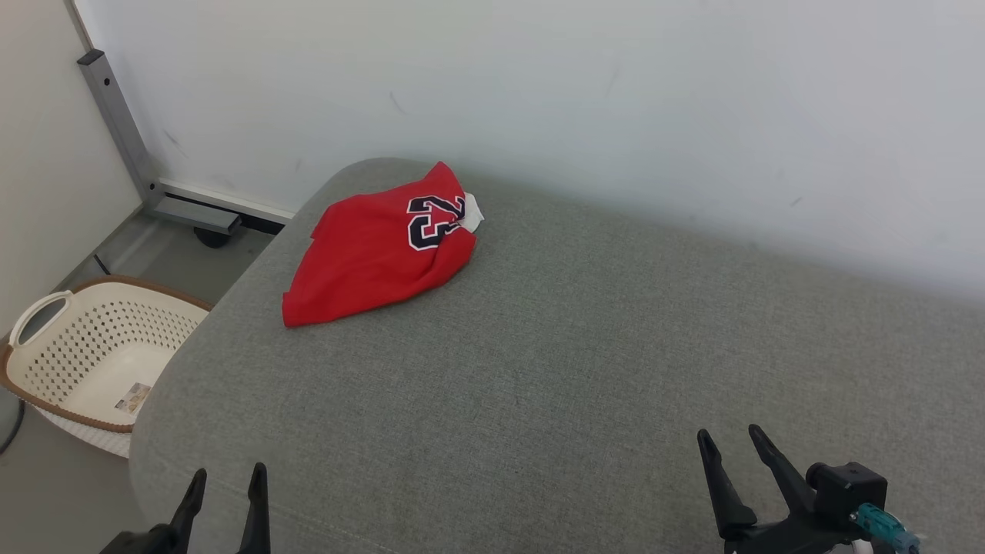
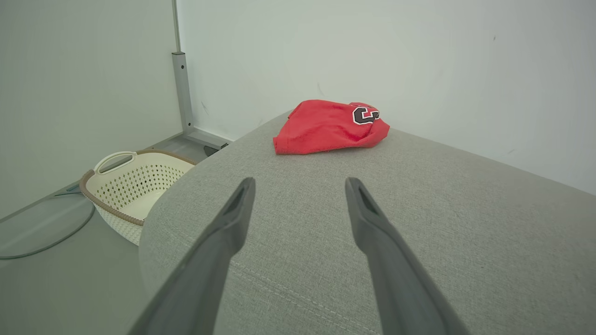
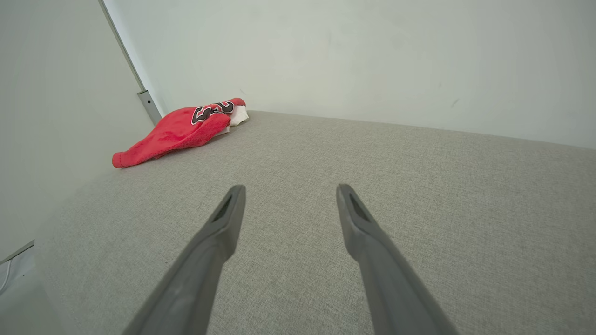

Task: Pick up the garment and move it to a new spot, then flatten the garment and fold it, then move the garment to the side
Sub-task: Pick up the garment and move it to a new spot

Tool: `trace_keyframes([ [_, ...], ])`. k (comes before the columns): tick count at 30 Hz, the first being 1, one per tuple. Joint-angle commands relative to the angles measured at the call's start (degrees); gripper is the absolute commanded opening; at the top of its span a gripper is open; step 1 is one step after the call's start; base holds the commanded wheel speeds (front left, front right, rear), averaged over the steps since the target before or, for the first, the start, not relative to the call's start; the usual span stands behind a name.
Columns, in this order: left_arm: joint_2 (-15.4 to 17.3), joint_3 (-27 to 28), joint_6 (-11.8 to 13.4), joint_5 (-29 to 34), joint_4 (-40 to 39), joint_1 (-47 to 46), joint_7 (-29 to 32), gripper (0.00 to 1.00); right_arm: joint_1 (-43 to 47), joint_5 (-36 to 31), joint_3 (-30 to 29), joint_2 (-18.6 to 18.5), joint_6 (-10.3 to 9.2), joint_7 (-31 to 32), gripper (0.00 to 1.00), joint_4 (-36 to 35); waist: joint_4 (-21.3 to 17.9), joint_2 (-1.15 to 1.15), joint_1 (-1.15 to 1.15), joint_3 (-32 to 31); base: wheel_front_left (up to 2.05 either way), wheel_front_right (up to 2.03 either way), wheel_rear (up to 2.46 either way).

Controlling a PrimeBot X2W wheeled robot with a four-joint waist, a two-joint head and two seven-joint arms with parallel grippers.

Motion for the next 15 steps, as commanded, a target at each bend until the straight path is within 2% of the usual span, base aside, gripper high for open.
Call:
trace_keyframes([
  [1,0.44,-0.03,0.16,-0.09,-0.16,0.15,0.33,1.0,-0.17,-0.22,-0.2,-0.19,-0.11,0.06,1.0,-0.24,-0.3,0.0,0.0,0.2,0.0,0.0,0.0],
  [11,1.44,-1.84,-2.52,-1.07,4.67,-7.91,7.33,1.0,-0.55,-2.28,-0.88,-0.19,-0.11,1.49,1.0,-3.48,-0.99,0.0,0.0,3.14,0.0,0.0,0.0],
  [15,2.44,-3.83,-6.04,-1.09,9.7,-17.07,13.75,1.0,-1.9,-4.51,-1.26,-0.21,-0.11,3.32,1.0,-6.89,-1.95,0.0,0.0,7.32,0.0,0.0,0.0],
])
